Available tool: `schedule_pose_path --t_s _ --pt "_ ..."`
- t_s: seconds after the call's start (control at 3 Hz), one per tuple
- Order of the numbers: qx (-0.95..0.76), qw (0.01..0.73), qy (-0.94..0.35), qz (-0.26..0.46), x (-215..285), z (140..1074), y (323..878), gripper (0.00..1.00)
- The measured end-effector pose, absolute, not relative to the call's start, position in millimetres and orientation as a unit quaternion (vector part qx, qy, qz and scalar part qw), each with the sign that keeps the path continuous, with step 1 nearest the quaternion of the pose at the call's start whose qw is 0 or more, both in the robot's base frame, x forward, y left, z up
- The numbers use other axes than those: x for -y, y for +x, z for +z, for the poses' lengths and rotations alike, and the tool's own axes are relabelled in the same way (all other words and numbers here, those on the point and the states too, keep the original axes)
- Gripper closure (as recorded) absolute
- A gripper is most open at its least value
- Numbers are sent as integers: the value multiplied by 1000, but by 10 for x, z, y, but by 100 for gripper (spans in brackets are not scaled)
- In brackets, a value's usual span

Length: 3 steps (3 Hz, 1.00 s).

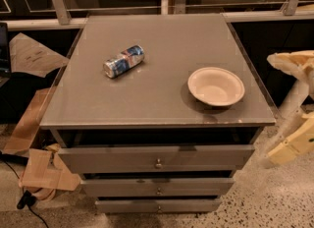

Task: Open top drawer

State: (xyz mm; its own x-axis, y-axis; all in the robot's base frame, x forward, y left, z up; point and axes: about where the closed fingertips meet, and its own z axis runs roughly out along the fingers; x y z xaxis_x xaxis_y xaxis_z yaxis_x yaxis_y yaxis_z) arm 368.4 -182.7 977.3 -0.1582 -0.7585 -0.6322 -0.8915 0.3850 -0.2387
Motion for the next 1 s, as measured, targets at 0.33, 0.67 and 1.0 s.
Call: schedule_pose_path --t_s 0.33,0.67,1.0 --pt "-741 377 -540 132 1716 9714 3541 0" --pt "-717 391 -545 188 1516 9600 3531 0" --pt "-689 391 -558 246 1296 9432 3666 0"
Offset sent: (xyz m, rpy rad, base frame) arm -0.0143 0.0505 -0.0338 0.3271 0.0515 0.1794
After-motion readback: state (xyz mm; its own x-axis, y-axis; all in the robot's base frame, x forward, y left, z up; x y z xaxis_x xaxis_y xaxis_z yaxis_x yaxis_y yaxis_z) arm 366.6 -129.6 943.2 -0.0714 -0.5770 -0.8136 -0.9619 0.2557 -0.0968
